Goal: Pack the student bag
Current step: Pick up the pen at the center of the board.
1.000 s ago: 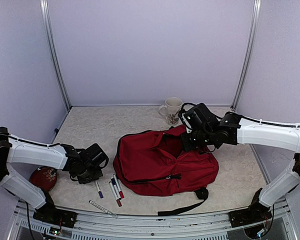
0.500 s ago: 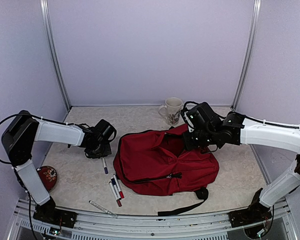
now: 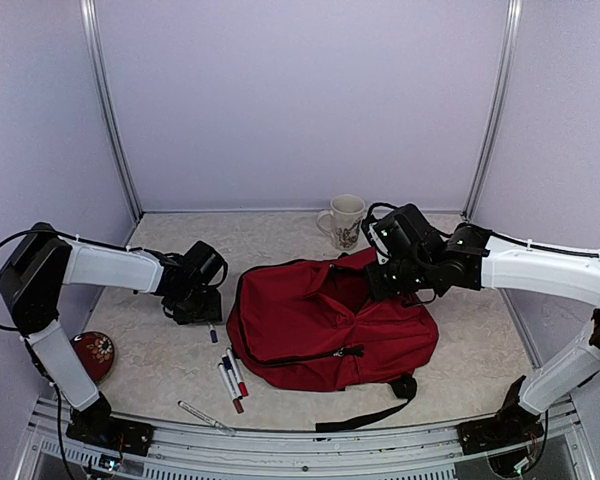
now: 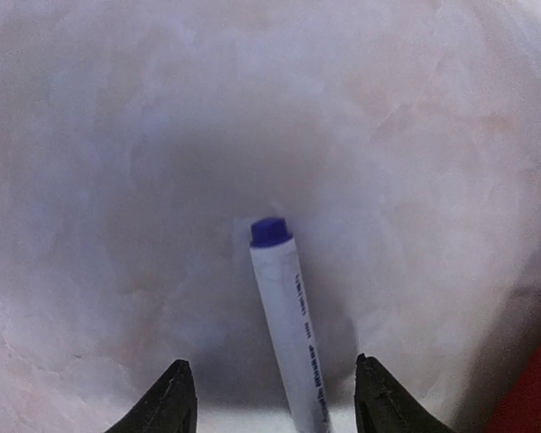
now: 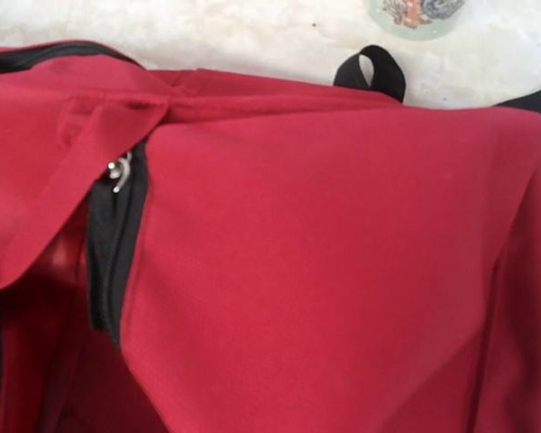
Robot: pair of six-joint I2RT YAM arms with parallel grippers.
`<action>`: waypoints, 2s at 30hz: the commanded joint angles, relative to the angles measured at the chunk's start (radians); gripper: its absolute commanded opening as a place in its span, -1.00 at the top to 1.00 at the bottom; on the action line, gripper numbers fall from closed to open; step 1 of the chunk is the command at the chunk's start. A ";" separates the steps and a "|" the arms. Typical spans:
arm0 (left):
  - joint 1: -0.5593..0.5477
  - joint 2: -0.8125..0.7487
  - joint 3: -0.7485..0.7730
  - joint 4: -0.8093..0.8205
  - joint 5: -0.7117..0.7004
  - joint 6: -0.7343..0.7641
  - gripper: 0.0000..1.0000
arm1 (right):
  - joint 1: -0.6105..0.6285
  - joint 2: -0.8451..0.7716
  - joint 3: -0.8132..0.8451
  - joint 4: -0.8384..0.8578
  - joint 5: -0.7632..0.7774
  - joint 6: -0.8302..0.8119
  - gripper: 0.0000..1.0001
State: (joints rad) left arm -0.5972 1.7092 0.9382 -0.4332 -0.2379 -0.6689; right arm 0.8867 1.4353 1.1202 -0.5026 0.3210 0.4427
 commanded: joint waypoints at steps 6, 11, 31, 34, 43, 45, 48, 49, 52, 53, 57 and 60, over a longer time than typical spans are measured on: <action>-0.033 0.013 -0.058 -0.047 0.023 0.009 -0.06 | -0.014 -0.025 -0.006 0.036 0.021 -0.002 1.00; -0.032 0.013 -0.085 -0.093 -0.056 0.026 0.21 | -0.012 -0.036 -0.009 0.040 0.023 0.003 1.00; 0.002 -0.076 -0.159 0.035 -0.005 0.045 1.00 | -0.014 -0.062 -0.028 0.047 0.027 0.004 1.00; -0.001 -0.168 -0.165 0.053 -0.038 0.041 1.00 | -0.014 -0.066 -0.029 0.044 0.029 0.003 1.00; -0.010 -0.377 -0.172 0.070 -0.089 0.057 1.00 | -0.016 -0.060 -0.025 0.051 0.025 0.000 1.00; -0.017 -0.411 -0.172 0.069 -0.092 0.060 1.00 | -0.017 -0.056 -0.021 0.054 0.021 -0.002 1.00; -0.071 -0.454 -0.141 0.073 -0.093 0.070 1.00 | -0.018 -0.053 -0.017 0.058 0.014 -0.004 1.00; -0.105 -0.469 -0.121 0.078 -0.096 0.070 1.00 | -0.019 -0.053 -0.016 0.060 0.012 -0.005 1.00; -0.222 -0.489 -0.051 0.142 -0.104 0.065 1.00 | -0.022 -0.055 -0.015 0.066 0.000 -0.004 1.00; -0.260 -0.485 -0.019 0.178 -0.104 0.066 1.00 | -0.023 -0.055 -0.014 0.068 -0.002 -0.003 1.00; -0.369 -0.391 0.096 0.317 -0.049 0.036 1.00 | -0.024 -0.052 -0.019 0.079 -0.023 0.007 1.00; -0.410 -0.241 0.215 0.383 0.029 -0.009 1.00 | -0.026 -0.047 -0.026 0.088 -0.040 0.010 1.00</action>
State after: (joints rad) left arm -0.9672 1.3167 1.0363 -0.2008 -0.2932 -0.6319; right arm 0.8776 1.4094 1.0962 -0.4717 0.2920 0.4446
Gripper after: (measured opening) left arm 0.072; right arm 0.006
